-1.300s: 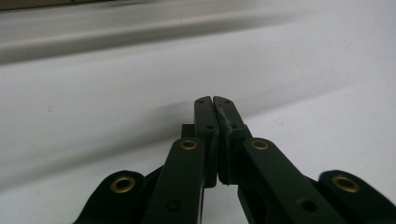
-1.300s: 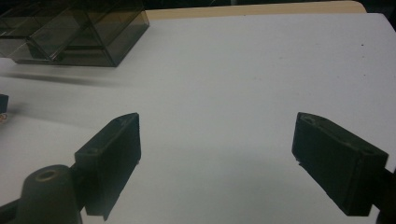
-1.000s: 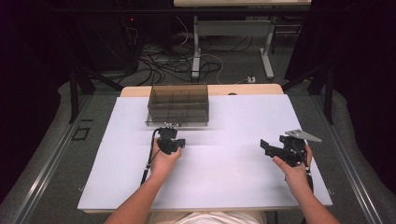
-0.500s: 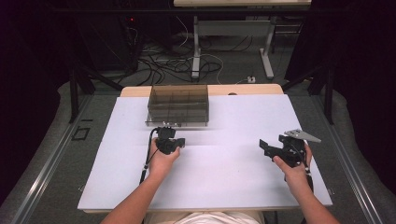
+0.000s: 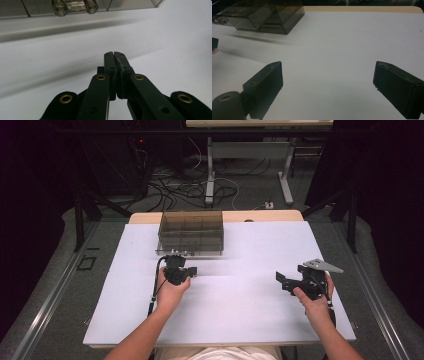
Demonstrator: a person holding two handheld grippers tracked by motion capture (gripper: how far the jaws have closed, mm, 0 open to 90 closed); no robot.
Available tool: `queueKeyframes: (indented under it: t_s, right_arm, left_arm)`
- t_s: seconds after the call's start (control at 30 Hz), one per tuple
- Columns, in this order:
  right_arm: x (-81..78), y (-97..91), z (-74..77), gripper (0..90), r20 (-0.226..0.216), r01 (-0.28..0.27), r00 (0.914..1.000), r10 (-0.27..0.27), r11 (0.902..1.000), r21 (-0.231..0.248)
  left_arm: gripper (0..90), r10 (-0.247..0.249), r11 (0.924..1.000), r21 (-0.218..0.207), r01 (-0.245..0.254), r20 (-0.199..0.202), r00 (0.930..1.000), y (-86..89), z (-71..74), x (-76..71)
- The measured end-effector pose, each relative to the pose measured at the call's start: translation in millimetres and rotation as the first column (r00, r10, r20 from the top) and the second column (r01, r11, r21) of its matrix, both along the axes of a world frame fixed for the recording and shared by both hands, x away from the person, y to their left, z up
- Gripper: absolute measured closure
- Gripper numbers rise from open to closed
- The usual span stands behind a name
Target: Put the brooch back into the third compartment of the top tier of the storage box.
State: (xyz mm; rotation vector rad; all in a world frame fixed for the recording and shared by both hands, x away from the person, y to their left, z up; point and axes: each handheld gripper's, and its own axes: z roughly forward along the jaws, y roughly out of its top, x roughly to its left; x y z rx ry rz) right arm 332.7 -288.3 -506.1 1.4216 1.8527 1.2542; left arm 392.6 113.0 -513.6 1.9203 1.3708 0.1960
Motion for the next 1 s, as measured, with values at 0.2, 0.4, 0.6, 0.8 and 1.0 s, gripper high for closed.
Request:
queueKeyframes:
  t_s: [0.2, 0.4, 0.6, 0.8, 1.0]
  right_arm:
    - [-1.8, 0.9, 0.1, 6.9, -0.015, -0.022, 0.9996, 0.022, 0.9997, -0.008]
    - [-2.3, 2.0, -0.7, 5.8, -0.023, -0.024, 0.9994, 0.024, 0.9997, -0.010]
    - [-1.9, 0.6, -0.9, 1.1, -0.028, -0.034, 0.9990, 0.033, 0.9994, -0.007]
    - [-2.0, 2.6, -0.5, 0.0, -0.028, -0.042, 0.9987, 0.042, 0.9989, -0.019]
    - [-2.0, 3.4, -0.7, 0.0, -0.033, -0.039, 0.9987, 0.039, 0.9991, -0.013]
  left_arm:
    - [89.9, 0.004, 0.9998, -0.018, -0.004, 0.013, 0.9999, 2.0, 7.3, -2.6]
    - [89.9, -0.005, 0.9998, -0.021, 0.005, 0.020, 0.9998, 3.9, 17.0, -4.3]
    - [89.9, -0.007, 0.9996, -0.028, 0.008, 0.033, 0.9994, 3.7, 26.1, -6.1]
    - [89.9, -0.014, 0.9994, -0.031, 0.015, 0.044, 0.9990, 2.5, 34.0, -6.3]
    - [89.9, -0.023, 0.9992, -0.030, 0.025, 0.054, 0.9983, 0.2, 42.4, -5.9]
